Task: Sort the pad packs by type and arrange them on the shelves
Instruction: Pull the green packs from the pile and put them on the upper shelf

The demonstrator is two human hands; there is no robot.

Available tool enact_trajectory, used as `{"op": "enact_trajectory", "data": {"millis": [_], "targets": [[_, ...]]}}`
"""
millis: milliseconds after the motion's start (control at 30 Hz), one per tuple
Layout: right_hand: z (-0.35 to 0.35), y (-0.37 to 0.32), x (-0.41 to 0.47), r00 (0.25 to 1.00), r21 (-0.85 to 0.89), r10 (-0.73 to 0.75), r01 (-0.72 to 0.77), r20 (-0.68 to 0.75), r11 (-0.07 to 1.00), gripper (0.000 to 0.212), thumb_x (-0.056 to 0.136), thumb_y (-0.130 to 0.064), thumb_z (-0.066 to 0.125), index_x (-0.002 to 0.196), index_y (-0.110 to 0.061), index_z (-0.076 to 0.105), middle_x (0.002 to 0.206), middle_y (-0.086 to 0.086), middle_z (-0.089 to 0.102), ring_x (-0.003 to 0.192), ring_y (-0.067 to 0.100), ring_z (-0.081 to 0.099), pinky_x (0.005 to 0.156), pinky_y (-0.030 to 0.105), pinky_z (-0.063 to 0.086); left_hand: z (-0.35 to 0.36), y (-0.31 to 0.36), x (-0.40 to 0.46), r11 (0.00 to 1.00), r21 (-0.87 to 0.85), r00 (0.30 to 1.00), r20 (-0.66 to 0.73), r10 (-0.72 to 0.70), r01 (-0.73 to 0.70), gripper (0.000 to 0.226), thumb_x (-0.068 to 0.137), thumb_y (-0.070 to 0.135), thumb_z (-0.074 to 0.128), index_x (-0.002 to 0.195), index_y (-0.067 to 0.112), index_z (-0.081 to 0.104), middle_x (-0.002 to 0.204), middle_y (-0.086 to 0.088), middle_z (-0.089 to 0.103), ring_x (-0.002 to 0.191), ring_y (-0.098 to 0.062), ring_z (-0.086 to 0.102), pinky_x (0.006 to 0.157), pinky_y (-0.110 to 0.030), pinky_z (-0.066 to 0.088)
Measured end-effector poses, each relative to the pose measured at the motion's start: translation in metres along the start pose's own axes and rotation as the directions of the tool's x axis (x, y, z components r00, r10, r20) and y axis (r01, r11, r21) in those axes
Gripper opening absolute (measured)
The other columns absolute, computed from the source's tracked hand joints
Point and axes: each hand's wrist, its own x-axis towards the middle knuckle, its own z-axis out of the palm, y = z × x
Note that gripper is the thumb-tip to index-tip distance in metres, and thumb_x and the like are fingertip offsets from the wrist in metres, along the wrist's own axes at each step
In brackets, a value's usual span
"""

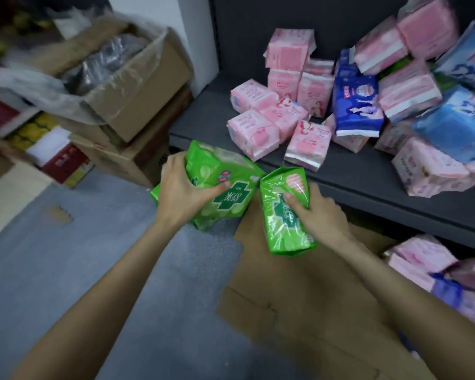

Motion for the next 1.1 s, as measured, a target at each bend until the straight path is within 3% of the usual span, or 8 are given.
{"op": "enact_trajectory", "data": {"millis": [133, 267, 367, 467, 633, 767, 933, 1100], "targets": [[0.060, -0.021, 0.026, 0.989, 0.168, 0.099, -0.117, 0.113, 0.979, 0.059, 0.091, -0.064, 0.038, 0.120, -0.013, 0.041, 0.109, 0.010, 0.062, 0.101, 0.033, 0.060, 0.080, 0.036, 0.045, -0.042, -0.061, -0.036, 0.961, 0.235, 0.985, 0.057, -0.162, 0.144, 0.097, 0.045, 0.072, 0.074, 0.118, 0.013, 0.054, 0.110, -0.002, 0.055, 0.107, -0.024, 0.051, 0.085, -0.034, 0.042], [0.111, -0.029, 0.052, 0.968, 0.498, 0.160, -0.238, 0.194, 0.834, 0.066, 0.093, -0.056, 0.046, 0.129, -0.001, 0.047, 0.127, 0.017, 0.057, 0.111, 0.028, 0.057, 0.081, 0.027, 0.042, -0.060, -0.110, -0.055, 0.882, 0.423, 0.964, 0.068, -0.257, 0.206, 0.093, 0.054, 0.061, 0.082, 0.126, 0.012, 0.050, 0.118, -0.011, 0.054, 0.111, -0.029, 0.048, 0.085, -0.042, 0.043], [0.141, -0.026, 0.054, 0.944, 0.415, 0.147, -0.266, 0.296, 0.870, 0.048, 0.097, -0.023, 0.052, 0.138, -0.002, 0.039, 0.137, 0.016, 0.049, 0.123, 0.034, 0.049, 0.089, 0.032, 0.044, -0.048, -0.139, -0.050, 0.840, 0.479, 0.945, 0.062, -0.320, 0.253, 0.093, 0.061, 0.059, 0.080, 0.134, 0.012, 0.044, 0.126, -0.012, 0.052, 0.117, -0.031, 0.046, 0.089, -0.043, 0.043], [0.157, -0.026, 0.048, 0.952, 0.376, 0.150, -0.245, 0.266, 0.894, 0.074, 0.088, -0.025, 0.066, 0.145, -0.006, 0.023, 0.143, 0.007, 0.037, 0.129, 0.029, 0.042, 0.091, 0.049, 0.048, -0.024, -0.164, -0.038, 0.825, 0.477, 0.915, 0.095, -0.392, 0.303, 0.096, 0.069, 0.059, 0.075, 0.144, 0.017, 0.031, 0.136, -0.011, 0.047, 0.125, -0.030, 0.044, 0.094, -0.046, 0.043], [0.159, -0.040, 0.057, 0.948, 0.477, 0.096, -0.239, 0.305, 0.846, 0.106, 0.084, -0.024, 0.071, 0.150, -0.023, -0.011, 0.157, 0.004, 0.017, 0.135, 0.030, 0.037, 0.096, 0.046, 0.047, 0.013, -0.177, -0.021, 0.764, 0.517, 0.894, -0.007, -0.448, 0.386, 0.083, 0.085, 0.064, 0.051, 0.150, 0.029, 0.014, 0.140, -0.017, 0.041, 0.127, -0.034, 0.039, 0.097, -0.049, 0.036], [0.171, -0.049, 0.063, 0.953, 0.389, 0.001, -0.125, 0.303, 0.913, 0.099, 0.084, -0.020, 0.072, 0.152, -0.020, -0.001, 0.156, 0.006, 0.021, 0.140, 0.026, 0.030, 0.109, 0.029, 0.028, 0.033, -0.174, -0.011, 0.740, 0.515, 0.884, -0.082, -0.459, 0.432, 0.075, 0.089, 0.059, 0.050, 0.150, 0.028, 0.019, 0.140, -0.022, 0.038, 0.127, -0.038, 0.035, 0.099, -0.049, 0.028], [0.173, -0.049, 0.067, 0.946, 0.177, -0.095, 0.041, 0.311, 0.983, 0.082, 0.084, -0.026, 0.072, 0.148, -0.030, 0.022, 0.149, 0.007, 0.036, 0.129, 0.029, 0.043, 0.100, 0.029, 0.036, 0.042, -0.177, 0.007, 0.748, 0.542, 0.905, -0.058, -0.421, 0.382, 0.074, 0.090, 0.060, 0.046, 0.150, 0.027, 0.018, 0.147, -0.022, 0.031, 0.131, -0.038, 0.030, 0.105, -0.053, 0.024], [0.177, -0.045, 0.064, 0.926, 0.271, -0.138, 0.040, 0.352, 0.962, 0.087, 0.080, -0.030, 0.075, 0.148, -0.031, 0.020, 0.144, 0.006, 0.041, 0.127, 0.024, 0.043, 0.092, 0.023, 0.035, 0.042, -0.170, 0.022, 0.737, 0.637, 0.897, 0.160, -0.412, 0.225, 0.096, 0.085, 0.064, 0.051, 0.152, 0.026, -0.005, 0.159, -0.014, -0.008, 0.146, -0.034, -0.001, 0.111, -0.064, 0.007]]}}
